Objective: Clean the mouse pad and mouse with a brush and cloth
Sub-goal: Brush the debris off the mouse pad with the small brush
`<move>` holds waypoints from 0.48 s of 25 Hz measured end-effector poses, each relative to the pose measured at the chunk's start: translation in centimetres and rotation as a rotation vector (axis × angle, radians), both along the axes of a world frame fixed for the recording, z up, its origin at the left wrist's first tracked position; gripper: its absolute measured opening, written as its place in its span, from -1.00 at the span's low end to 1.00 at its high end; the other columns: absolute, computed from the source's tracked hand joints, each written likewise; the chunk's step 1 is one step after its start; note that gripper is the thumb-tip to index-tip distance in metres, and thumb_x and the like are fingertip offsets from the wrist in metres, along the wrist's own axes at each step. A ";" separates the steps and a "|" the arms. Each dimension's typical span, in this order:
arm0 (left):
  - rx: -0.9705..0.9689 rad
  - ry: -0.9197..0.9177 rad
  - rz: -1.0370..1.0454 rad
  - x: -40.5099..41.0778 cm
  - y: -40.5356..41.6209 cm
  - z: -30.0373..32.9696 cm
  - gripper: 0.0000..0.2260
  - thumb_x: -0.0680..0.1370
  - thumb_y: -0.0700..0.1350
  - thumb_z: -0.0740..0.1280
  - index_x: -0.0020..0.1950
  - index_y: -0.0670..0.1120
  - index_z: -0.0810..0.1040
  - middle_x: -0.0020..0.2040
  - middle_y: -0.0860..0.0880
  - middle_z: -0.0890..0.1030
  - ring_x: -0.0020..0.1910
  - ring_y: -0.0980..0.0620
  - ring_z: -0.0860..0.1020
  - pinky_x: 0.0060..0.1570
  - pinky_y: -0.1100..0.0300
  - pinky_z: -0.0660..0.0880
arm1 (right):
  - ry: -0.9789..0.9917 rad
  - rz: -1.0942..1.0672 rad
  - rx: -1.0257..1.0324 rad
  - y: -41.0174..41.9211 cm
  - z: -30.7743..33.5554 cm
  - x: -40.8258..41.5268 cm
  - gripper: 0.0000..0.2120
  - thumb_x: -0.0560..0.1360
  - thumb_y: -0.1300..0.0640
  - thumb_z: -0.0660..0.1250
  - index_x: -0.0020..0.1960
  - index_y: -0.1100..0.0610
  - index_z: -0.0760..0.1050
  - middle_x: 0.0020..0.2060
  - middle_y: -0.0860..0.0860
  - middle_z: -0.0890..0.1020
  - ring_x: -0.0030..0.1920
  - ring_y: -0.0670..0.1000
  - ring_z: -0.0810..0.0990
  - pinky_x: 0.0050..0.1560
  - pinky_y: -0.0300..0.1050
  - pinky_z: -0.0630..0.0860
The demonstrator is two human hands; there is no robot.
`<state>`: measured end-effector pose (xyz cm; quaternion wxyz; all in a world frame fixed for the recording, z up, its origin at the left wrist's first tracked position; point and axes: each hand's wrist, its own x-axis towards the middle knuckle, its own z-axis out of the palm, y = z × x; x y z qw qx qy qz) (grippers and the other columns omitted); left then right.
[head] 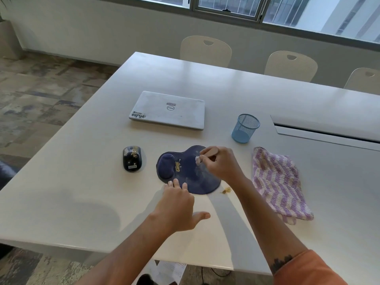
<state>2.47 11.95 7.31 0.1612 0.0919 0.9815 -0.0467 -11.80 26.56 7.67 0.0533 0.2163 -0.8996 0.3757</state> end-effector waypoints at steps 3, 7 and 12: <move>-0.006 0.000 -0.009 -0.1 0.1 0.0 -0.09 0.57 0.52 0.01 0.55 -0.22 0.41 0.64 -0.23 0.25 0.61 -0.41 0.17 0.56 -0.25 0.21 | -0.041 0.022 -0.022 0.8 0.3 -1.8 -0.96 0.44 0.28 0.62 -0.14 0.20 0.78 -0.20 -0.10 0.76 -0.25 -0.33 0.66 -0.14 -0.42 0.51; -0.004 0.001 -0.010 -0.2 0.1 -0.2 -0.11 0.58 0.52 0.00 0.53 -0.19 0.45 0.64 -0.21 0.25 0.61 -0.40 0.17 0.56 -0.25 0.20 | -0.241 0.007 -0.121 1.9 -0.2 -3.5 -0.91 0.45 0.38 0.59 -0.20 0.29 0.72 -0.17 0.06 0.79 -0.18 -0.01 0.81 -0.07 0.06 0.74; -0.008 0.000 -0.002 -0.2 0.1 -0.4 -0.10 0.58 0.52 0.00 0.54 -0.19 0.44 0.64 -0.21 0.24 0.61 -0.41 0.18 0.55 -0.26 0.21 | -0.286 -0.055 -0.206 0.9 0.2 -4.9 -0.85 0.48 0.20 0.63 -0.18 0.25 0.72 -0.26 0.02 0.78 -0.25 -0.02 0.79 -0.10 -0.06 0.73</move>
